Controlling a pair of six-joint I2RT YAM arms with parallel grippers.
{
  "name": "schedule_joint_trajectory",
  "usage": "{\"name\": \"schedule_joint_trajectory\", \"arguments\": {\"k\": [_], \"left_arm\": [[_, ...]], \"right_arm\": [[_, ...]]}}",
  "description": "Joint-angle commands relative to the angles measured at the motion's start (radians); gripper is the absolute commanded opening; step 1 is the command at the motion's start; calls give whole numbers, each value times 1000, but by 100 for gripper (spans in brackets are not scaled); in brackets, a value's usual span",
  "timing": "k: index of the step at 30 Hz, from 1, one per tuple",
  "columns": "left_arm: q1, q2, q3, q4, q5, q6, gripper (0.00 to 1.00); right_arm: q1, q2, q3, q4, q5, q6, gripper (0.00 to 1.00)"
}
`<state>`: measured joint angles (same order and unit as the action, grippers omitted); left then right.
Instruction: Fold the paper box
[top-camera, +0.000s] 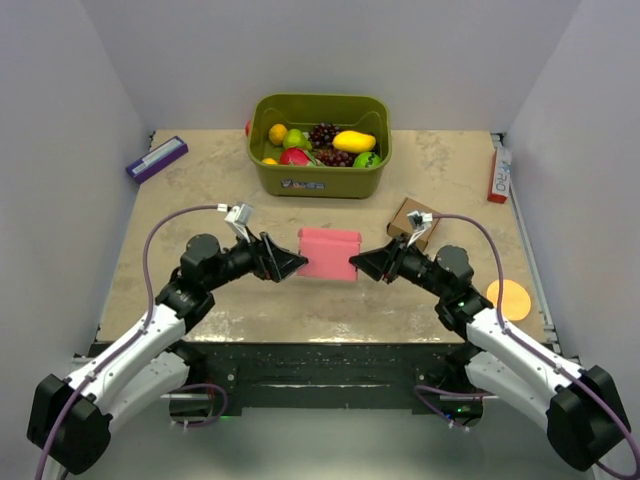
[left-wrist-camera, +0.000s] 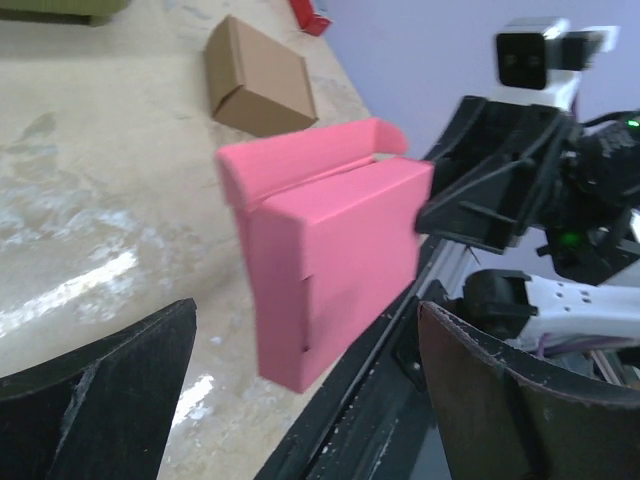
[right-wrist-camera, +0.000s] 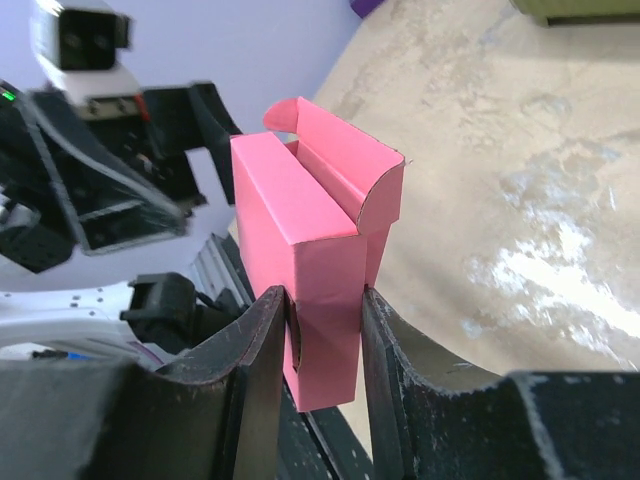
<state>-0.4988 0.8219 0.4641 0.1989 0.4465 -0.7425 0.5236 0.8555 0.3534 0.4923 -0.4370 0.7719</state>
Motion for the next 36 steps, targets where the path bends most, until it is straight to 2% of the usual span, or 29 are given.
{"name": "schedule_joint_trajectory", "arguments": {"k": [1, 10, 20, 29, 32, 36], "left_arm": [[5, 28, 51, 111, 170, -18, 96], [5, 62, 79, 42, 172, 22, 95], [-1, 98, 45, 180, 213, -69, 94], [-37, 168, 56, 244, 258, -89, 88], [-37, 172, 57, 263, 265, -95, 84], [-37, 178, 53, 313, 277, -100, 66]], "right_arm": [[4, -42, 22, -133, -9, -52, 0], [4, -111, 62, -193, -31, -72, 0], [4, -142, 81, -176, -71, -57, 0], [4, -156, 93, -173, -91, -59, 0], [6, -156, 93, -175, -100, -63, 0], [4, -141, 91, -178, -114, -78, 0]]}}
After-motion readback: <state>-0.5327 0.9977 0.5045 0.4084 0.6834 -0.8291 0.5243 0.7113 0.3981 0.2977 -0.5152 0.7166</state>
